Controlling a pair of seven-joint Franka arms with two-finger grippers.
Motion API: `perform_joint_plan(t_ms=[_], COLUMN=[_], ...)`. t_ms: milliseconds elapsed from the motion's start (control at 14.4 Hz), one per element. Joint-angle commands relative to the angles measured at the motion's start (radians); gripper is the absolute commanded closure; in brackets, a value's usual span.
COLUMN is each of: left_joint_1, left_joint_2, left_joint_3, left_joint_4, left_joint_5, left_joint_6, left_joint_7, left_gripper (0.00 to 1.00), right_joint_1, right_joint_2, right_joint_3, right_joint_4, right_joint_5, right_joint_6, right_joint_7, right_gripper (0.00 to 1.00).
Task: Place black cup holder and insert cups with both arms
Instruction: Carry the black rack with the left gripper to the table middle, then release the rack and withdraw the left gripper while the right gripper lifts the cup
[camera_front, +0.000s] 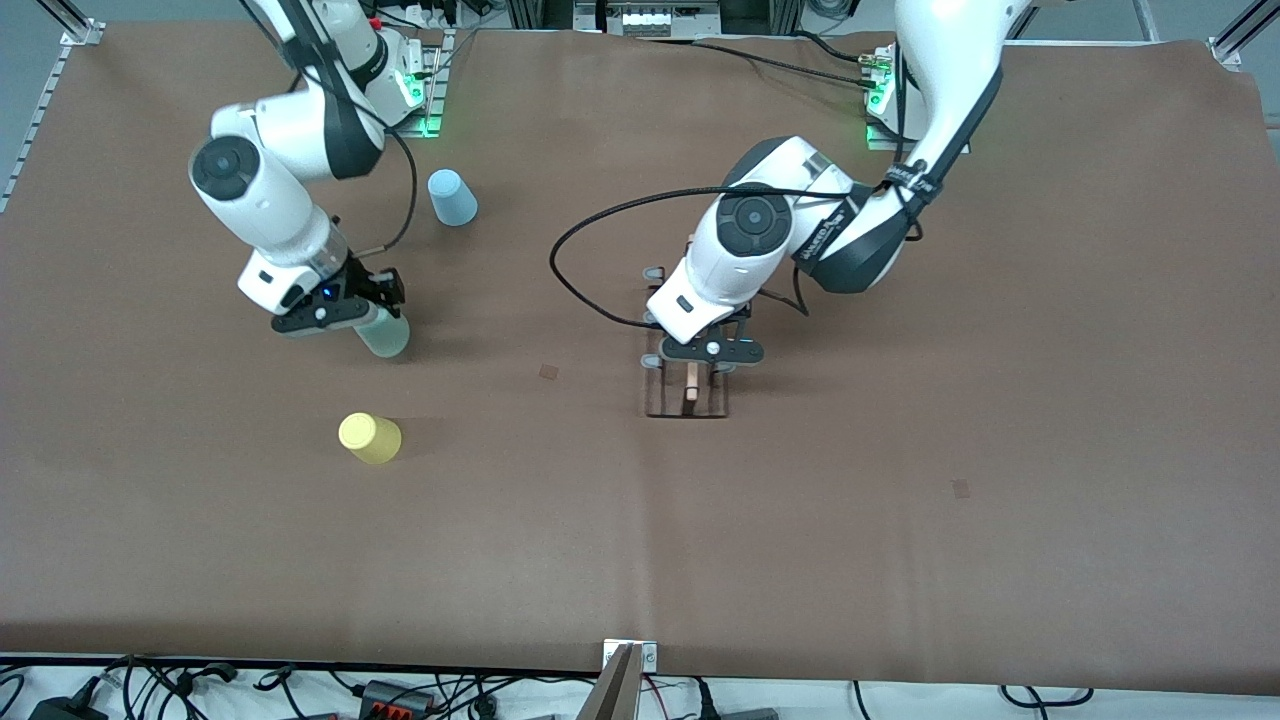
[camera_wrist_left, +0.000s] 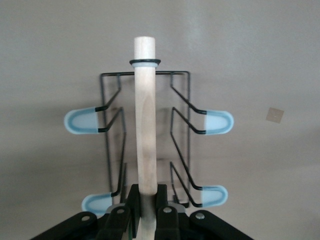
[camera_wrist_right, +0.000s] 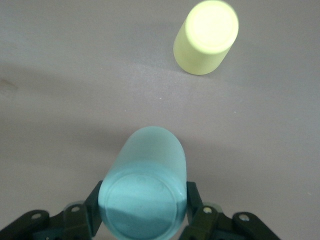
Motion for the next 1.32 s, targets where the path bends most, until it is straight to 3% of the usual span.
perform_joint_plan(t_ms=[0,209,279,348,488,836,1115,1254], left_joint_1=[-0.011,-0.018,-0.018,-0.018,-0.013,0.071,0.218,0.315], left_joint_2=[0.018,0.020,0.020,0.020,0.008,-0.122,-0.213,-0.244], left_joint_3=[0.002,0.002,0.002,0.003,0.009,0.008,0.012,0.012], left_joint_4=[0.042,0.042,0.042,0.042,0.042,0.043,0.043,0.043], left_joint_5=[0.003,0.005,0.005,0.012,0.021,0.072,0.074,0.074], left_joint_6=[-0.009,-0.009,-0.009,-0.009,-0.010,-0.091,-0.202,-0.252], left_joint_7=[-0.015,-0.017,-0.015,-0.015,0.003,0.008,0.027,0.232], left_gripper=[0.99,0.97,0.91,0.66,0.00,0.00,0.00,0.00], right_joint_1=[0.004,0.004,0.004,0.006,0.004,0.007,0.050,0.094], right_joint_2=[-0.062,-0.064,-0.064,-0.064,-0.064,-0.065,-0.081,-0.038], right_joint_3=[0.004,0.004,0.004,0.004,0.004,0.012,0.145,0.225], right_joint_4=[0.018,0.027,0.027,0.027,0.027,0.028,0.080,0.154], right_joint_5=[0.003,0.003,0.003,0.003,0.003,0.009,0.014,0.019], right_joint_6=[-0.113,-0.153,-0.153,-0.153,-0.158,-0.166,-0.219,-0.233], right_joint_7=[0.003,0.009,0.010,0.012,0.010,0.017,0.356,0.561], right_gripper=[1.00,0.99,0.99,0.99,0.99,0.99,0.99,0.99])
